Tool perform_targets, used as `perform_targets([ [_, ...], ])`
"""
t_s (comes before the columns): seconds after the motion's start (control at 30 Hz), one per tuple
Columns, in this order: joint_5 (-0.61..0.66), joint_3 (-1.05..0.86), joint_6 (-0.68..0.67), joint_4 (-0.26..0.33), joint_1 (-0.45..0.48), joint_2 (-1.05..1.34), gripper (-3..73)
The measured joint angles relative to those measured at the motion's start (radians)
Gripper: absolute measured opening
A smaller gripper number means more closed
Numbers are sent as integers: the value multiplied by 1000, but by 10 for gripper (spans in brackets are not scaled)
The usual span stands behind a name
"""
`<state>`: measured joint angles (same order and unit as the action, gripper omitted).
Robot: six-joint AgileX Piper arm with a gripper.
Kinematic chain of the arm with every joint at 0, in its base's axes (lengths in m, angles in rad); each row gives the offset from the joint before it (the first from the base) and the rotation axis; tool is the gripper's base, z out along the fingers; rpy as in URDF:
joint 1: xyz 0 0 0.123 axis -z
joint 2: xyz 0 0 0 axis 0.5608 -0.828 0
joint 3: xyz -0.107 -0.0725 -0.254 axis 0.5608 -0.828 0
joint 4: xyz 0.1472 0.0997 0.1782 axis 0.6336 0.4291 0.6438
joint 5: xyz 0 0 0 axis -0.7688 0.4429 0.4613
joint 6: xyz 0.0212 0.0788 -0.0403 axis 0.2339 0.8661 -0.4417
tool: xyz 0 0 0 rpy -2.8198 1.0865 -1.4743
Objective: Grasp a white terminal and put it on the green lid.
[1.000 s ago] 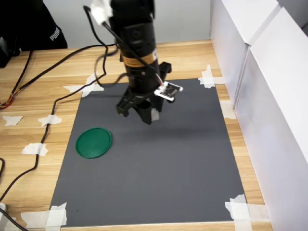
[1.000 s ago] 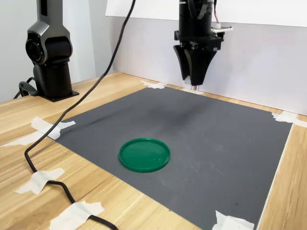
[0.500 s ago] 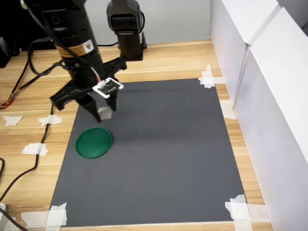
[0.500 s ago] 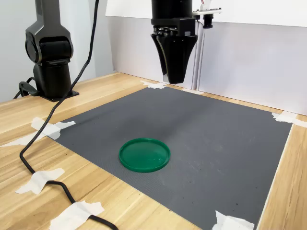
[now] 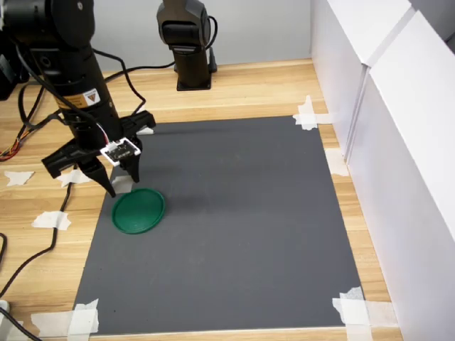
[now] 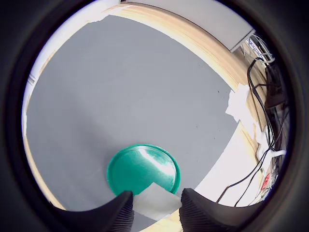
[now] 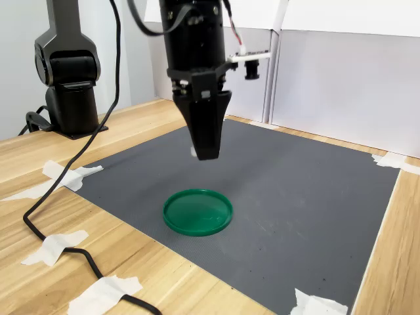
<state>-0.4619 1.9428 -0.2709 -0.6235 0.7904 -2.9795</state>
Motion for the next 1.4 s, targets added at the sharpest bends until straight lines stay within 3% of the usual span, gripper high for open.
perform_targets([
  [0.1, -50, -38, 0, -24, 8, -5, 369],
  [0.73, -104, -78, -67, -24, 8, -97, 373],
  [0.97, -111, -78, -70, -24, 8, -97, 578],
  [1.1, -111, -96, -70, -24, 8, -89, 638],
  [1.27, -113, -125, -67, 4, 8, -13, 624],
  [1.4, -140, -150, -59, 52, 8, 101, 527],
])
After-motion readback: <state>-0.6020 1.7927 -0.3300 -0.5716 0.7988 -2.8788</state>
